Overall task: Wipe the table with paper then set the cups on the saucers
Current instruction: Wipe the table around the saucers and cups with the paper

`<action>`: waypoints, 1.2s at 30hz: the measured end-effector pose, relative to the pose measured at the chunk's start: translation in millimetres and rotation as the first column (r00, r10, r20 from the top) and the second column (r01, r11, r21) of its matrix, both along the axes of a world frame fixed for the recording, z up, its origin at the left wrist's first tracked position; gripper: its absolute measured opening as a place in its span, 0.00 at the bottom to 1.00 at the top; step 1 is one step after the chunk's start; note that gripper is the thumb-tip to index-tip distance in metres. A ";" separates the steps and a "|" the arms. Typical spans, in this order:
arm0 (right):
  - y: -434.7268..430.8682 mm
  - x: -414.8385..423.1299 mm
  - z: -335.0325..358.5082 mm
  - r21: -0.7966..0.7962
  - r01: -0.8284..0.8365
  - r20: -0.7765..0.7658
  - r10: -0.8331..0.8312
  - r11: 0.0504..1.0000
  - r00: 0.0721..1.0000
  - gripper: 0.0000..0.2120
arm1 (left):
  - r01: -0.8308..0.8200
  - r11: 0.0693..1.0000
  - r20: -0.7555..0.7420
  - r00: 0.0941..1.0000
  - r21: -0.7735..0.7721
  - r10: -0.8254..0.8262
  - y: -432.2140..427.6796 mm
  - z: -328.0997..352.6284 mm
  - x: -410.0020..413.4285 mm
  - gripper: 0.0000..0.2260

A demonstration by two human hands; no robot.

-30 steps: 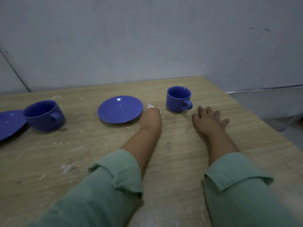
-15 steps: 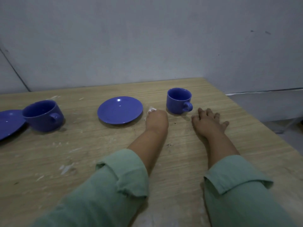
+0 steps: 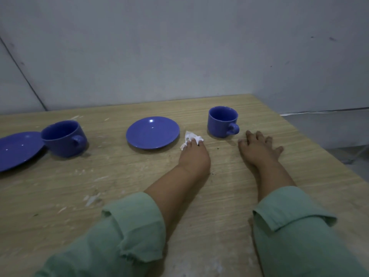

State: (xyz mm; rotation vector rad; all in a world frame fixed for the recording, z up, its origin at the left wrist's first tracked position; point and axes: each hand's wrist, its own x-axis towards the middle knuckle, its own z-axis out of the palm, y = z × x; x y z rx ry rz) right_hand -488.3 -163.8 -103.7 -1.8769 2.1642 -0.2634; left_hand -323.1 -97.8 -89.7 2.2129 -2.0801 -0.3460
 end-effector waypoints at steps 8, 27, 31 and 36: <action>0.0 0.2 0.7 0.003 -0.008 -0.010 0.008 1.000 1.000 0.28 | -0.081 0.995 -0.096 0.992 0.057 0.087 -41.1 12.9 8.4 0.25; 0.0 -1.1 0.3 -0.002 -0.011 0.008 0.011 1.000 1.000 0.28 | -0.086 0.996 -0.032 0.996 0.033 0.087 -2.7 8.4 -0.4 0.21; -0.1 -1.4 0.9 -0.003 -0.012 0.004 0.012 1.000 1.000 0.28 | -0.102 0.994 -0.107 0.989 0.030 0.105 -24.3 12.8 5.6 0.20; -1.0 -0.2 0.7 -0.003 -0.009 0.005 0.009 1.000 1.000 0.28 | -0.115 0.993 -0.229 0.967 0.006 0.113 -46.6 22.4 7.5 0.20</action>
